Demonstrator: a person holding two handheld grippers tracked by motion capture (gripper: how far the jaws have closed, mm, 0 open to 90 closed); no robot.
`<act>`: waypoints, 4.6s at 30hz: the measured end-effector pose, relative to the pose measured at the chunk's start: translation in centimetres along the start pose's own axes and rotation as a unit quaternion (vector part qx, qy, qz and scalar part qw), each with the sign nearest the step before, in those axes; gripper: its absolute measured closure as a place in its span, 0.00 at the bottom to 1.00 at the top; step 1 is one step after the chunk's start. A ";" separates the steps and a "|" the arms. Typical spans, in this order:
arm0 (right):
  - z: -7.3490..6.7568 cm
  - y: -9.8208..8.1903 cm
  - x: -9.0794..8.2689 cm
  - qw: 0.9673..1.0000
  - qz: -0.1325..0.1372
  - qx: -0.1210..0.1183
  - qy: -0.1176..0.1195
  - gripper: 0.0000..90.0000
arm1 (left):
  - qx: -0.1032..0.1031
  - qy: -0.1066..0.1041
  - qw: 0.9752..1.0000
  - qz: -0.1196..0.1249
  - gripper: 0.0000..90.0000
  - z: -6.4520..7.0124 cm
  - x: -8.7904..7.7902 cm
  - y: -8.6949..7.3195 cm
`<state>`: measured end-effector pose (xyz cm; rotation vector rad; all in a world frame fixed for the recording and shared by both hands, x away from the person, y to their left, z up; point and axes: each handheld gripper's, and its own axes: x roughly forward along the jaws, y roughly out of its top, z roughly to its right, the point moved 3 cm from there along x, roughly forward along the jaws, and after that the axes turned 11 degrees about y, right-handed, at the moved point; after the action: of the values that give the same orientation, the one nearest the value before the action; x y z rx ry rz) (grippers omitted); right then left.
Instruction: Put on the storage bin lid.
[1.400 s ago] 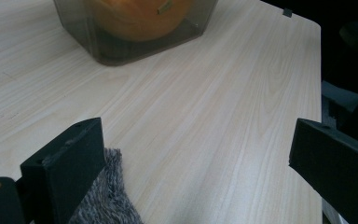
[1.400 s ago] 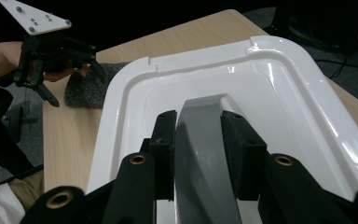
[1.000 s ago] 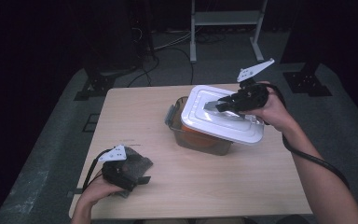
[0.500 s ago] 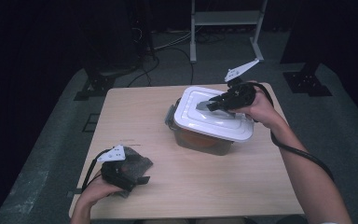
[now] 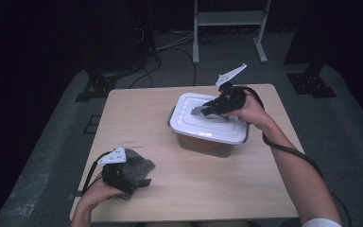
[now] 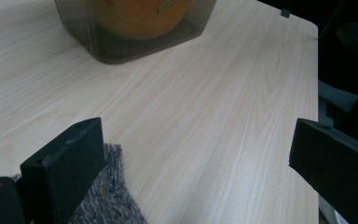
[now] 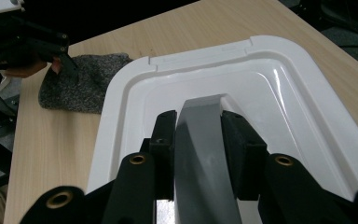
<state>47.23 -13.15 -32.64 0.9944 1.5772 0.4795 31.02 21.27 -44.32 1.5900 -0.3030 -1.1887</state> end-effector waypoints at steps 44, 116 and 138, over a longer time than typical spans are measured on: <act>1.1 -1.9 -0.6 1.000 0.023 0.020 0.005 0.48 | 0.002 0.001 1.000 -0.001 0.03 0.1 -0.3 -0.2; -3.6 -13.1 -10.5 0.994 0.063 0.074 -0.047 0.40 | -0.001 0.001 1.000 -0.003 0.03 0.2 -0.1 -0.3; -4.2 -17.7 -10.3 0.991 0.071 0.107 -0.043 0.39 | 0.000 0.002 1.000 -0.003 0.03 0.2 -0.1 -0.3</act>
<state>37.17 -30.38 -38.89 1.2804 1.5081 0.3654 30.74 21.34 -44.48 1.5943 -0.2963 -1.1901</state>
